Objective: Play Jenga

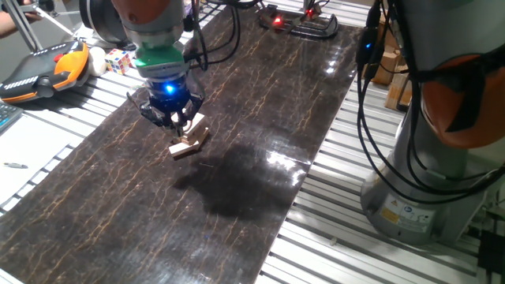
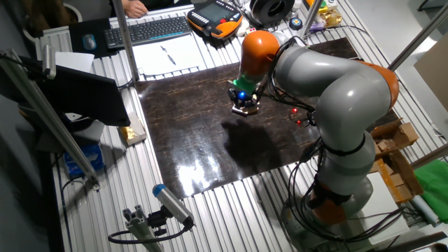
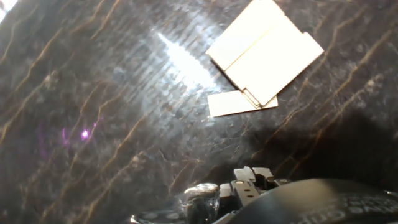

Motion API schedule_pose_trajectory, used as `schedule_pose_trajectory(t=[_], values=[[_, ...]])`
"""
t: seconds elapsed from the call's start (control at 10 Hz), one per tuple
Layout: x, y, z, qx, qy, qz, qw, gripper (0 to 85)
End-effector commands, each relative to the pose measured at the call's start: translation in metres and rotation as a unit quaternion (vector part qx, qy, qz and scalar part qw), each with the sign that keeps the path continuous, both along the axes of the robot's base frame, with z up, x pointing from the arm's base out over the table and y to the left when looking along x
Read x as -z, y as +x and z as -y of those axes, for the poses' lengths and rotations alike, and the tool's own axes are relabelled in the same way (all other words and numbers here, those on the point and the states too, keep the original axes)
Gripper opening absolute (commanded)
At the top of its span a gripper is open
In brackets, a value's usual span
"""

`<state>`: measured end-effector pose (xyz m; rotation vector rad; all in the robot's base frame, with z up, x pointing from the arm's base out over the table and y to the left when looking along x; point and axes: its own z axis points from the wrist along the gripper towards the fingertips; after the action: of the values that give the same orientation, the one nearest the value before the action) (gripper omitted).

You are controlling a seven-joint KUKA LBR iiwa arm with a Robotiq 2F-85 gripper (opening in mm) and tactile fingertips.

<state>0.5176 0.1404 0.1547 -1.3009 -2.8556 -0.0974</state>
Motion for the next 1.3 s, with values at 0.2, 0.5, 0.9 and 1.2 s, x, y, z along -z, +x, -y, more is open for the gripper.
schedule_pose_trajectory(t=[0.2, 0.5, 0.9, 1.2], values=[[0.0009, 0.0007, -0.0001, 0.353, 0.001, -0.001, 0.936, 0.7], [0.0009, 0.0008, -0.0001, 0.355, 0.003, 0.000, 0.935, 0.7], [0.0011, 0.0011, 0.0000, 0.355, 0.003, 0.000, 0.935, 0.7], [0.0020, 0.0016, 0.0000, 0.357, 0.003, 0.000, 0.934, 0.7]])
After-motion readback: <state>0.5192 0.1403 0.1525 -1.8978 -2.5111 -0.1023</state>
